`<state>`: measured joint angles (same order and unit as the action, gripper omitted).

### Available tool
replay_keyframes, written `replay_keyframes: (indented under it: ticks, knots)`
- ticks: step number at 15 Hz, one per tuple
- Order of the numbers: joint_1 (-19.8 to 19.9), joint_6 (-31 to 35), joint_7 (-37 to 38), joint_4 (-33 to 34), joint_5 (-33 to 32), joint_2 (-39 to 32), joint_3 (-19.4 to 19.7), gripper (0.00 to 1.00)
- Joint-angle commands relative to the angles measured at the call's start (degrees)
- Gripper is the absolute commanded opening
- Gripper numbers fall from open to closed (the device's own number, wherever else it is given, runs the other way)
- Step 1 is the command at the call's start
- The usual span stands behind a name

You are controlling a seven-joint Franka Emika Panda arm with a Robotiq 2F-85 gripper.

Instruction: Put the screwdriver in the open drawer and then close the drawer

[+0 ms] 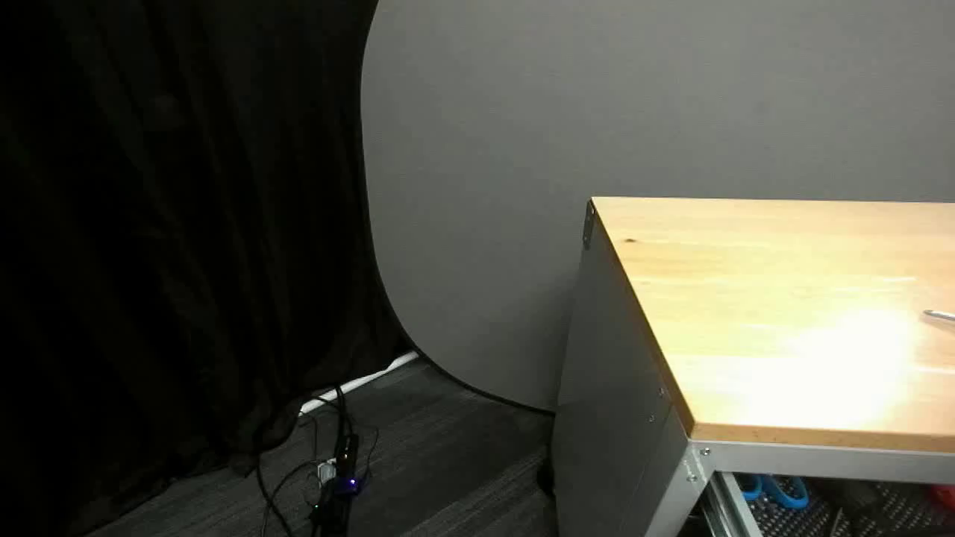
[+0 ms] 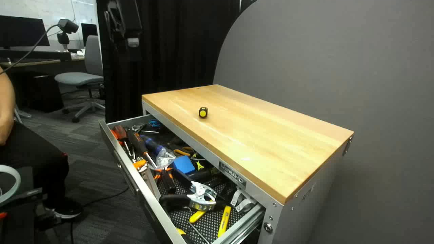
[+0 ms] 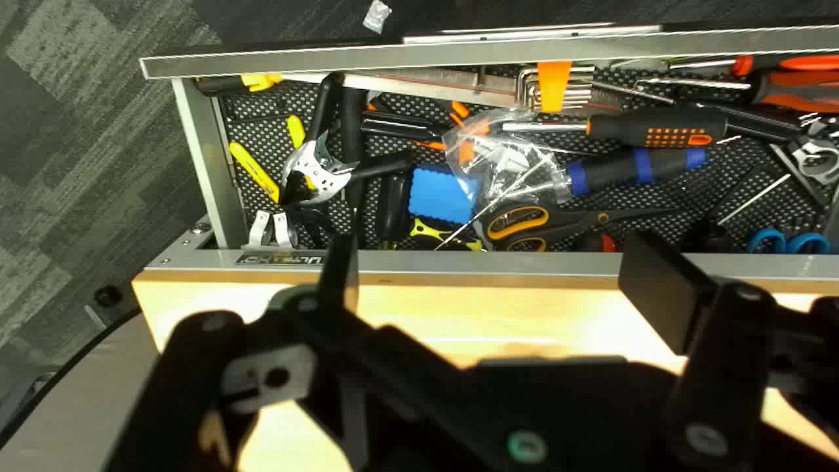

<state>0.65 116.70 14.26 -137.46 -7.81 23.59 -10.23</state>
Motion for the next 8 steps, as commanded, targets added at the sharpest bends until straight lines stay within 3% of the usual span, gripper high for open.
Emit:
replay_keyframes:
  ticks: [1, 6, 8]
  knots:
    - [-1.0, -0.2, 0.3, 0.3, -0.4, -0.1, 0.9, 1.0]
    - [-1.0, -0.2, 0.3, 0.9, -0.4, 0.1, 0.8, 1.0]
    - [-1.6, 2.5, -1.6, 3.5, -0.4, -4.9, 0.7, 1.0]
